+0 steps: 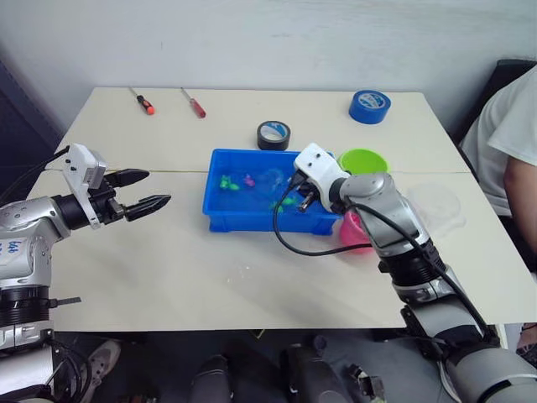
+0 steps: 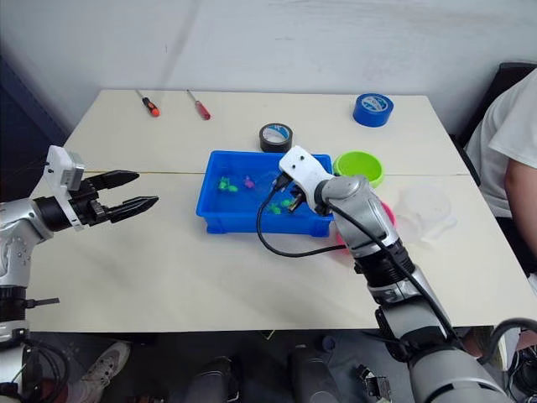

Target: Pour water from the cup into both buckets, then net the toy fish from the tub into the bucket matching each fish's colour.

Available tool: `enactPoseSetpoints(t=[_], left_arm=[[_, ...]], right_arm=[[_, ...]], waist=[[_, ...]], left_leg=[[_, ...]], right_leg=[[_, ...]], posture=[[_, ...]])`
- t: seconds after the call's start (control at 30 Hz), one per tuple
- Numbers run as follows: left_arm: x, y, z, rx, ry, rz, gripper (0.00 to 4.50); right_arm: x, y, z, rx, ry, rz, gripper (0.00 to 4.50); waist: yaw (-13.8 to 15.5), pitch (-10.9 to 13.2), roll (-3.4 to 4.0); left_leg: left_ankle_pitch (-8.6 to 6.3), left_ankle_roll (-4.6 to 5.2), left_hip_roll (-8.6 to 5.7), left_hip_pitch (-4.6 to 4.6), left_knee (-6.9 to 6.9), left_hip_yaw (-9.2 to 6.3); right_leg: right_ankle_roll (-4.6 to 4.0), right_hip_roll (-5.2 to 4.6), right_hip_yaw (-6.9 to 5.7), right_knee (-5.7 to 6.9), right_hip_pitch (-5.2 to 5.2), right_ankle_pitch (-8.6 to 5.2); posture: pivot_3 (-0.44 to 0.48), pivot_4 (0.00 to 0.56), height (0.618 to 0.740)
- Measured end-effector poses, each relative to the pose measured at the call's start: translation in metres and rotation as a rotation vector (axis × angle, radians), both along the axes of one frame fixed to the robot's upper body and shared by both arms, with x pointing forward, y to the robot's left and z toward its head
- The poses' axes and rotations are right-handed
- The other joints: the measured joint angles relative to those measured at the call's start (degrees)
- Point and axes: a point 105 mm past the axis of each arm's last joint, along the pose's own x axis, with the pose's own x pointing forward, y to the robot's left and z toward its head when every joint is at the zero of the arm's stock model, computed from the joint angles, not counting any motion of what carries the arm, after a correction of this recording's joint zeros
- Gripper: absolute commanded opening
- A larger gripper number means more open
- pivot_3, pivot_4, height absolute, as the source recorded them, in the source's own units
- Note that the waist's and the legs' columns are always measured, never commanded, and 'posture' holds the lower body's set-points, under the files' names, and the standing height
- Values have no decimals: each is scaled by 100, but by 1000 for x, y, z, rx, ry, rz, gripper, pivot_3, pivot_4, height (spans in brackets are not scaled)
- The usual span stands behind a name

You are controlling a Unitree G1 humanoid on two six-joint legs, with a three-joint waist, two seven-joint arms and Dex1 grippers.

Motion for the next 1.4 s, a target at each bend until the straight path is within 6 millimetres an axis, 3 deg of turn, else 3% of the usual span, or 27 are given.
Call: enactPoseSetpoints(t=[0.27, 0.53, 0.9, 1.13, 1.4], left_arm=[[0, -1, 2, -12, -4, 8, 4470], [-1, -5, 5, -10, -15, -2, 4470], [-8, -7, 3, 0, 6, 4, 4470], [-9, -3, 9, 4, -19, 15, 4470], [-10, -1, 14, 15, -43, 6, 4470]], right_arm=[[2, -11, -7, -66, 10, -11, 0], [0, -6, -15, -108, 27, 10, 0], [2, 28, -33, 58, 111, 32, 0], [10, 25, -10, 199, 81, -4, 0], [-2, 24, 4, 274, 84, 13, 0]], waist=[[7, 0, 0], [-20, 0, 0], [-102, 0, 0], [-106, 0, 0], [-104, 1, 1]], left_leg=[[0, 0, -2, -12, 0, 1], [1, 0, 0, -25, -1, 2], [1, 0, 0, -30, -2, -1], [1, 0, 0, -33, -6, -5], [1, -1, 1, -55, -4, -12]], right_leg=[[0, -2, 2, -2, -13, 0], [0, 0, 3, -3, -25, 0], [0, -1, 0, -3, -28, 0], [0, -3, -2, -7, -29, 0], [0, -3, -6, -8, -46, 0]], posture=[[0, 150, 734], [0, 150, 734], [0, 150, 734], [0, 150, 734], [0, 150, 734]])
